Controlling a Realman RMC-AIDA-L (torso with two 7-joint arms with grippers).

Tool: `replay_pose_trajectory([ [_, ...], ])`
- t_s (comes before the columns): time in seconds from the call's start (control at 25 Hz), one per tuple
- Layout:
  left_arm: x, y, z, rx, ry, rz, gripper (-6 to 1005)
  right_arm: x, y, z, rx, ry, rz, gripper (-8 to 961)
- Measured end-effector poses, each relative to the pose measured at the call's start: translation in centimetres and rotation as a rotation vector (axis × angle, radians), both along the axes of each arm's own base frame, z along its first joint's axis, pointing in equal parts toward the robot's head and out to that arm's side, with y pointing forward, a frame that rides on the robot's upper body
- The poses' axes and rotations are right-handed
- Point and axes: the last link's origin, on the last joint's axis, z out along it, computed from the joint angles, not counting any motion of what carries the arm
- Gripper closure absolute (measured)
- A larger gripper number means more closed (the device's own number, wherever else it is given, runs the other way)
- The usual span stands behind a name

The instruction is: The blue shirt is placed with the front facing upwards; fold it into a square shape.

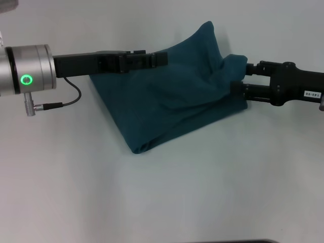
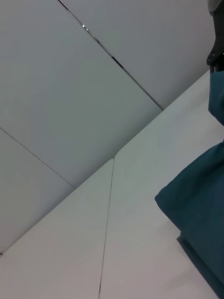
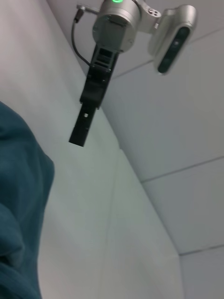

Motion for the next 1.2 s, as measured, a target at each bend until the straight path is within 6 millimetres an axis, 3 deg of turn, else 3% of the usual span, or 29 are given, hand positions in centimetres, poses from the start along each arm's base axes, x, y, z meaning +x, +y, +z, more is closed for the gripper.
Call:
replay_pose_trajectory([
  [0.48,-0.1,0.1,0.0,0.011,0.006,0.004,66,0.3,0.2,0.6,-0.023,-0.001,-0.039,564],
  [1.0,-0.4,0.0,0.0,0.010,0.005,0.018,66,0.0,1.1,-0.2,-0.054,-0.029,-0.085,875],
  [1.2,-0.7,0.0,0.2,0.023,0.003,0.028,65,0.1,0.8,1.0,-0.067,0.008,-0.101,885],
])
